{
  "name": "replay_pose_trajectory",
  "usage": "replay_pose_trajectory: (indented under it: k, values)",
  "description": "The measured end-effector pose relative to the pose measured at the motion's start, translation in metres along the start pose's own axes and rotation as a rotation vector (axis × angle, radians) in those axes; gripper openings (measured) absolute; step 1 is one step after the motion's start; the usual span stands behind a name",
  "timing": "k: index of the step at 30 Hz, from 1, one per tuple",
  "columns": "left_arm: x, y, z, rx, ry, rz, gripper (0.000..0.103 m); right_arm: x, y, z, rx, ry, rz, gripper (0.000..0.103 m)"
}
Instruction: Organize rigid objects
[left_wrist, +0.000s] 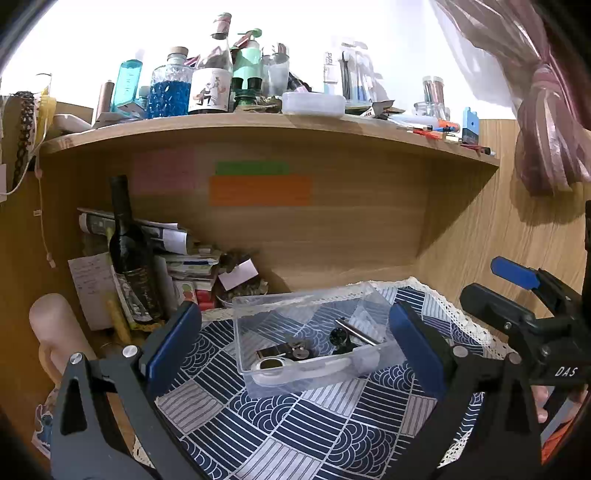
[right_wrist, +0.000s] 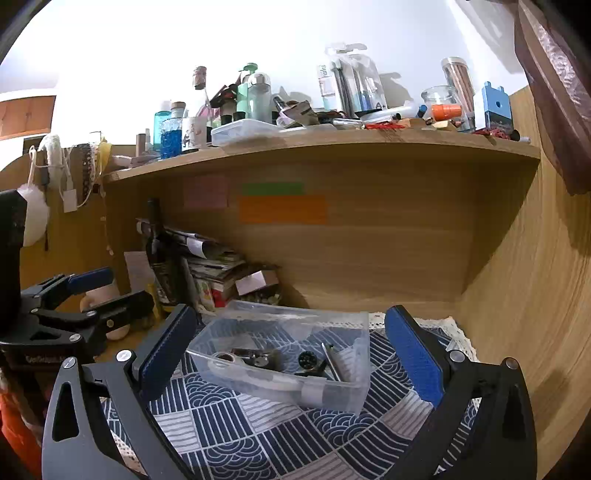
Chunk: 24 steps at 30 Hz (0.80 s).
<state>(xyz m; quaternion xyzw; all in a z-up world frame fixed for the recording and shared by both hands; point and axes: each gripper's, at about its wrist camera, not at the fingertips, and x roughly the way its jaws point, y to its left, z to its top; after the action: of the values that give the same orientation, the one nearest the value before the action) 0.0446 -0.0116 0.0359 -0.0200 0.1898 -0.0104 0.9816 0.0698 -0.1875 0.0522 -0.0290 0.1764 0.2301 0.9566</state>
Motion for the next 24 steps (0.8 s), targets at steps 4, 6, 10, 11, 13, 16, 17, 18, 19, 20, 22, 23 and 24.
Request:
replay_pose_trajectory:
  k: [4,6,10,11,13,16,17,18,19,20,22,23,24]
  values:
    - [0.0022,-0.0014,-0.0002,0.007,0.004,-0.005,0.103,0.0007,-0.0014,-0.0005,0.005,0.004,-0.004,0.102]
    - [0.0032,-0.0022,-0.0001,0.013,0.004,-0.006,0.103,0.0013,-0.0016,-0.0006,0.007,0.006,-0.006,0.102]
    - [0.0038,-0.0025,0.0001,0.012,0.003,-0.011,0.103,0.0029,-0.0029,-0.0008,0.015,0.012,-0.01,0.102]
    - [0.004,-0.0027,0.0001,0.013,0.003,-0.012,0.103,0.0029,-0.003,-0.0009,0.017,0.012,-0.012,0.102]
    - [0.005,-0.0033,0.0001,0.016,0.004,-0.011,0.103,0.0033,-0.0034,-0.0008,0.019,0.014,-0.01,0.103]
    - [0.006,-0.0036,-0.0006,0.015,0.008,-0.013,0.103,0.0034,-0.0032,-0.0009,0.019,0.013,-0.012,0.103]
    - [0.0064,-0.0036,-0.0007,0.015,0.009,-0.014,0.103,0.0033,-0.0033,-0.0009,0.02,0.013,-0.011,0.103]
    - [0.0064,-0.0035,-0.0008,0.014,0.009,-0.015,0.103,0.0034,-0.0036,-0.0008,0.022,0.014,-0.009,0.103]
    - [0.0066,-0.0033,-0.0009,0.013,0.01,-0.016,0.103,0.004,-0.0038,-0.0007,0.022,0.014,-0.009,0.103]
    - [0.0069,-0.0032,-0.0011,0.012,0.012,-0.017,0.103,0.0043,-0.0038,-0.0007,0.021,0.015,-0.008,0.103]
    - [0.0072,-0.0029,-0.0013,0.012,0.013,-0.018,0.103,0.0044,-0.0041,-0.0006,0.02,0.015,-0.007,0.103]
    - [0.0073,-0.003,-0.0013,0.012,0.014,-0.017,0.103,0.0046,-0.0041,-0.0006,0.021,0.016,-0.006,0.103]
    - [0.0077,-0.0029,-0.0015,0.013,0.016,-0.017,0.103,0.0049,-0.0043,-0.0006,0.023,0.017,-0.005,0.103]
